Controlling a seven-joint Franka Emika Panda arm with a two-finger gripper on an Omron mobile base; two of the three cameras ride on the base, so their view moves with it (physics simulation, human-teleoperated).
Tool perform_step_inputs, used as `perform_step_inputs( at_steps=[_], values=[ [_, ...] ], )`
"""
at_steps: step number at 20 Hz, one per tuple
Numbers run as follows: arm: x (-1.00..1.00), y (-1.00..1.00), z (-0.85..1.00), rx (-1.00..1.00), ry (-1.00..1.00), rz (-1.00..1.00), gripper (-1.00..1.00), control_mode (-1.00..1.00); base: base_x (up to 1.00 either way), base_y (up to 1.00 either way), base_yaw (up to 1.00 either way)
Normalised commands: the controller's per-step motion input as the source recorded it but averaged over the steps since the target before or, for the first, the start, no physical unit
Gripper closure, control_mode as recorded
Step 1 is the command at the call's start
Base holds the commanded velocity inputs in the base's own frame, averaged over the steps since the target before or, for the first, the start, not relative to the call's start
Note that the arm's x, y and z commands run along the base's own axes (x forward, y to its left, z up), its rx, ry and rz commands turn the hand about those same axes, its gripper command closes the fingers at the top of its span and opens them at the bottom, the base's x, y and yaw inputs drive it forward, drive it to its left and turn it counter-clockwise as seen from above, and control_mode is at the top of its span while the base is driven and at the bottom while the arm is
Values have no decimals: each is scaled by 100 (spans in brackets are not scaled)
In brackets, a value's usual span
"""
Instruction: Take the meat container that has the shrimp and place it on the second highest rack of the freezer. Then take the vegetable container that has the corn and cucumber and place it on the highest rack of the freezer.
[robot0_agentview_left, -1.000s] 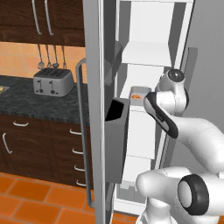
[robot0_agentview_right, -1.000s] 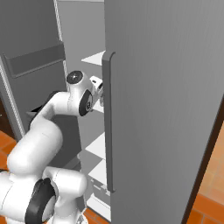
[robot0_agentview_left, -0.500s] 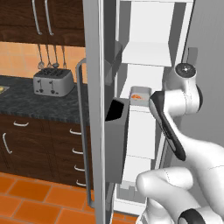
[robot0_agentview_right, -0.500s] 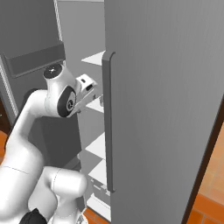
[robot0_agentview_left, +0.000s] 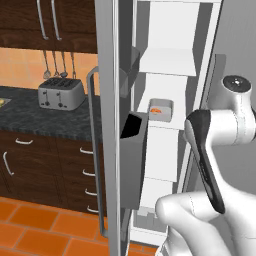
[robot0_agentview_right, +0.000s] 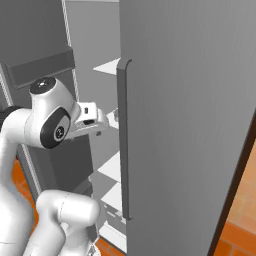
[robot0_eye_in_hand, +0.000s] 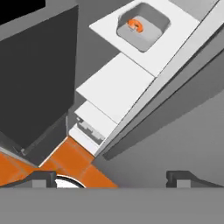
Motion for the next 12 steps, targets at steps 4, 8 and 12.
perform_step_inputs(
  at_steps=[4,8,12],
  values=[
    [-87,0,21,29,10,-35,-100,-100,0,0,0],
    [-46,15,0,14,4,-33,-100,-100,0,0,0],
    [0,19,0,0,2,-18,-100,-100,0,0,0]
  ],
)
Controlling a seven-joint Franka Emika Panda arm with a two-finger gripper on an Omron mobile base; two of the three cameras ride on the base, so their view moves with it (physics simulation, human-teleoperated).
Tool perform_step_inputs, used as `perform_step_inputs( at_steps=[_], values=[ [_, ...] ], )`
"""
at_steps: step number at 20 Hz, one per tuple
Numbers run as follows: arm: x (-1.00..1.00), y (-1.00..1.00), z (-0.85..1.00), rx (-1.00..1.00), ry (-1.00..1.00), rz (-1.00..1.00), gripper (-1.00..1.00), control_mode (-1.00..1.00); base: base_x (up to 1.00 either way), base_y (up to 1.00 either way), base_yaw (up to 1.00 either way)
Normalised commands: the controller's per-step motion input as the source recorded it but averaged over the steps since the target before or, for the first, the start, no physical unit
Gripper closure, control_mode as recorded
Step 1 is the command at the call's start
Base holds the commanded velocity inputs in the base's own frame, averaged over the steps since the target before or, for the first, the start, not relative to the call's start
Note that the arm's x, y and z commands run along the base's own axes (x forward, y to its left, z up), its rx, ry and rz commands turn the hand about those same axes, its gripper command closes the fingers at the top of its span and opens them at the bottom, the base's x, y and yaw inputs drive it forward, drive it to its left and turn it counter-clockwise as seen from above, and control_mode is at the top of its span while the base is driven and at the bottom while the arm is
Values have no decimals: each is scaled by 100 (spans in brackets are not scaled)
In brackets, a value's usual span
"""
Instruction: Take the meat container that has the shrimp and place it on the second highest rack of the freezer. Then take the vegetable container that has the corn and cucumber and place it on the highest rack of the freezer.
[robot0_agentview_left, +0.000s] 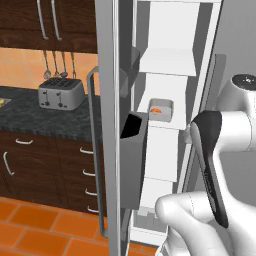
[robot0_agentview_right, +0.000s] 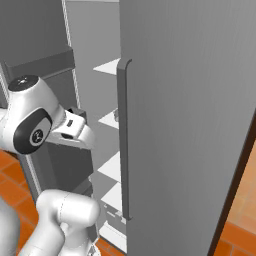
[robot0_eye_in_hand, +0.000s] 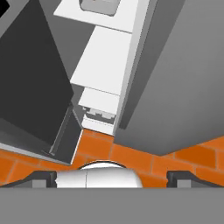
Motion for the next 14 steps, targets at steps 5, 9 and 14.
perform_step_inputs(
  at_steps=[5,9,14],
  values=[
    [-4,0,-7,1,0,2,-100,-100,0,0,0],
    [-2,0,-24,1,0,0,-100,-100,0,0,0],
    [0,2,-29,3,0,-4,-100,-100,0,0,0]
  ],
)
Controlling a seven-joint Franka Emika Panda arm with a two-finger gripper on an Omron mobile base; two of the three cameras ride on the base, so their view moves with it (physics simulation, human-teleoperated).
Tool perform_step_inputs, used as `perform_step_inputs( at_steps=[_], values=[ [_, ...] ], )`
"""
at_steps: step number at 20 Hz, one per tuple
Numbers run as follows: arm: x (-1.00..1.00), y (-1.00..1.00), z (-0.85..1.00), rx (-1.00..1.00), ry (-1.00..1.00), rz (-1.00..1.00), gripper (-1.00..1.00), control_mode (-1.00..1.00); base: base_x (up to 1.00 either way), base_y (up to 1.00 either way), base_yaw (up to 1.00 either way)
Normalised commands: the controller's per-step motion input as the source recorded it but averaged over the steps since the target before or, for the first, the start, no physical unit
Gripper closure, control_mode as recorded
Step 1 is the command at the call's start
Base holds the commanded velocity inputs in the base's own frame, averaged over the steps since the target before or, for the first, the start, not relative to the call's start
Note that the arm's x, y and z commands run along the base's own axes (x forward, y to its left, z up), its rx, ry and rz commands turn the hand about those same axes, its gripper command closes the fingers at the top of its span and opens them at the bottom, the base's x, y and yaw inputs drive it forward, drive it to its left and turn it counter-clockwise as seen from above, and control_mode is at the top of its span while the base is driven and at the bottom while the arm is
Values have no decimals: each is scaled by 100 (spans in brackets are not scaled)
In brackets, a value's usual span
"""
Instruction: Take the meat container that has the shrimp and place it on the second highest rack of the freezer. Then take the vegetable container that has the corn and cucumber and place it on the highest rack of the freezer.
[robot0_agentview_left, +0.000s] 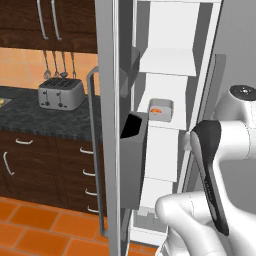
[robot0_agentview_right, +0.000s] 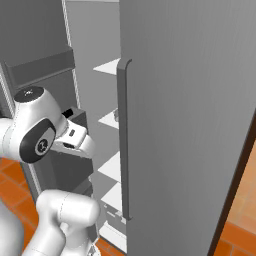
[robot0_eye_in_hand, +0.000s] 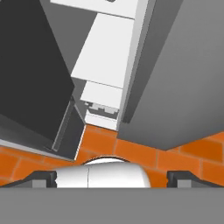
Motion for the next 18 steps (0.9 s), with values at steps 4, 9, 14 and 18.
perform_step_inputs(
  at_steps=[4,9,14,18],
  values=[
    [-1,0,0,4,0,-4,-100,-100,0,0,0],
    [-6,0,0,0,0,0,-100,100,-16,0,0],
    [0,0,0,0,0,0,-100,100,-73,-20,12],
    [0,0,0,0,0,0,-100,100,-34,-71,52]
  ],
)
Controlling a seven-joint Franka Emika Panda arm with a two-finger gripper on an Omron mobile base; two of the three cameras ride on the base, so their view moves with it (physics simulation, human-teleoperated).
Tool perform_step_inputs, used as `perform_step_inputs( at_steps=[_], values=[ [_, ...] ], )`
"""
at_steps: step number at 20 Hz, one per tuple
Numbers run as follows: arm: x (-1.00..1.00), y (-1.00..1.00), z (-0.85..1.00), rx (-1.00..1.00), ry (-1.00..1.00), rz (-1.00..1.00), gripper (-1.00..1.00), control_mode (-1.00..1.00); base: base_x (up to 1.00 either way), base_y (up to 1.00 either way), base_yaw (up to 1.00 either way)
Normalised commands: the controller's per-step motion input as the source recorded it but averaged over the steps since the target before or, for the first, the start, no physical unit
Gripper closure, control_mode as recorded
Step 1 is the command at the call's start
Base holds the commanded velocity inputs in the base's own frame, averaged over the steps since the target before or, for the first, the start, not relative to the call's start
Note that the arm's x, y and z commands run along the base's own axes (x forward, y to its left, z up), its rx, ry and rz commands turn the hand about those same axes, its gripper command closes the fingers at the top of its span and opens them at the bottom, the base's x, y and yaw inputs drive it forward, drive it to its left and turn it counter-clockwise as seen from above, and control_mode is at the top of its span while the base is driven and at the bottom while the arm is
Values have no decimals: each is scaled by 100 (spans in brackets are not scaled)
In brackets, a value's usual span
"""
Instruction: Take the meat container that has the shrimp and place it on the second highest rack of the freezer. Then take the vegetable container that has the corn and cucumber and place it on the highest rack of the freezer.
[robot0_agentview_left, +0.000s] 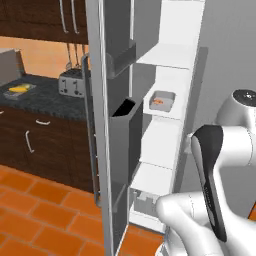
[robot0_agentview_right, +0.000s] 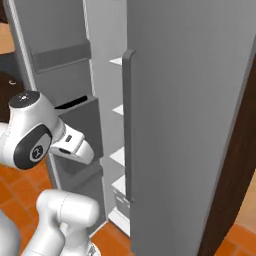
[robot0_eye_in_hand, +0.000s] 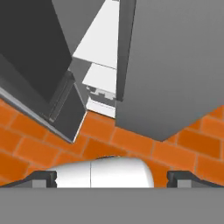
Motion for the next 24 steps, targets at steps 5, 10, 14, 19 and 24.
perform_step_inputs(
  at_steps=[5,10,14,19,24],
  values=[
    [0,0,0,0,0,0,-100,100,-58,-17,91],
    [0,0,0,0,0,0,-100,100,-38,4,100],
    [0,0,0,0,0,0,-100,100,-14,13,100],
    [0,0,0,0,0,0,-100,100,13,0,78],
    [0,0,0,0,0,0,-100,100,90,4,20]
  ],
)
